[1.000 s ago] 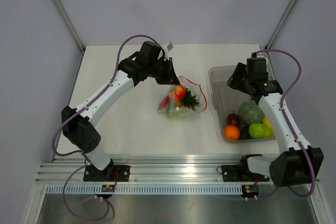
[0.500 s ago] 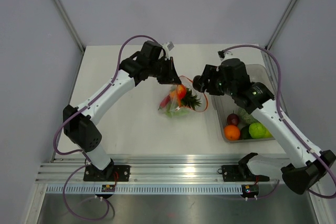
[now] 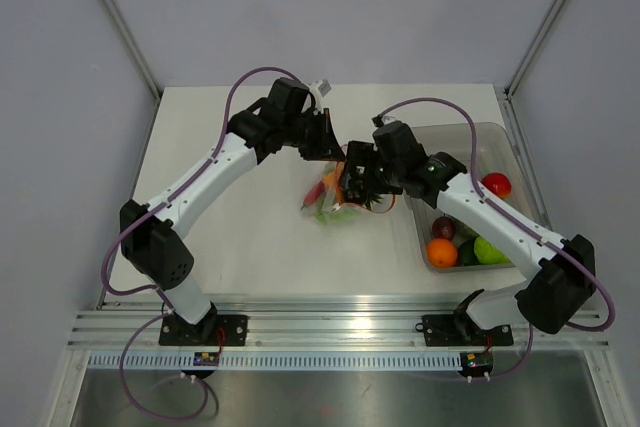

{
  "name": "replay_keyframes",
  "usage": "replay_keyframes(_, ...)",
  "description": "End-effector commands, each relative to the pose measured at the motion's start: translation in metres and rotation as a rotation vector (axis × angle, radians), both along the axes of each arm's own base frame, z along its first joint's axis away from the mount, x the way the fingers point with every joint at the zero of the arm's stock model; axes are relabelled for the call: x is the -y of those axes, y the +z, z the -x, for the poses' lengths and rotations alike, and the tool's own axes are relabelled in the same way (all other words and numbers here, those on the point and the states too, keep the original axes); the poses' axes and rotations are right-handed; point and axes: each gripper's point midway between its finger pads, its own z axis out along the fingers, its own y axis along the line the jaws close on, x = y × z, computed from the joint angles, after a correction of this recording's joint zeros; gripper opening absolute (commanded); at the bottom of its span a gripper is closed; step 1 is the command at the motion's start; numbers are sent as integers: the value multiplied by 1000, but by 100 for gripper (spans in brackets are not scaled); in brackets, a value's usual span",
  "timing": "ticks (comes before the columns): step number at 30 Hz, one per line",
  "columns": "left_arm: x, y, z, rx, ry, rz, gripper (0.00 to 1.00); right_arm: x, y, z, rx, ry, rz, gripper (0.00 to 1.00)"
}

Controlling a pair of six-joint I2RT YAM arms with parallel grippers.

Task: Place the food in the zip-top bag and seal the zipper
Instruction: Place the fake fruit in the zipper food storage bag, then zip the zipper food storage bag at the center of the board.

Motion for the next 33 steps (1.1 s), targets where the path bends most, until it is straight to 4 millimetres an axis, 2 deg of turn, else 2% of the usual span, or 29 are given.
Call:
replay_keyframes(1,5,38,-3,92,-19,83,0,-8,7,-5,34,16,2,100)
replay_keyframes(4,5,39,-3,91,-20,84,0,4,18,-5,67,-11,36,99)
replay_keyframes(8,4,35,-3,87,-17,79,0,32,48,-1,173,-69,68,98)
replay_keyframes(9,4,35,-3,88,-19,79,0,45,53,-4,205,-124,95,95)
replay_keyframes(11,5,34,-3,87,-18,80,0,64,60,-3,247,-176,131,78)
replay_keyframes(13,5,34,-2,84,-22,85,0,84,60,-6,263,-239,181,71)
replay_keyframes(18,7,38,-3,87,-27,88,0,102,33,-11,200,-251,254,78)
replay_keyframes(20,6,40,-4,94,-27,90,0,102,14,-11,163,-230,277,79)
replay_keyframes(24,6,42,-5,97,-23,92,0,87,-24,-10,61,-146,296,78)
replay_keyframes(26,9,44,-7,98,-24,97,0,83,-38,-12,32,-133,305,69)
replay_keyframes(27,10,44,-8,96,-27,97,0,80,-39,-13,28,-125,297,66)
replay_keyframes(28,11,45,-10,99,-26,98,0,76,-36,-16,40,-123,281,55)
replay_keyframes(31,13,48,-15,113,-33,93,0,66,-29,-21,58,-106,231,37)
replay_keyframes(32,15,43,-16,104,-39,83,0,63,-25,-24,65,-108,219,23)
replay_keyframes(33,15,49,-19,130,-50,82,0,62,-21,-27,68,-115,206,16)
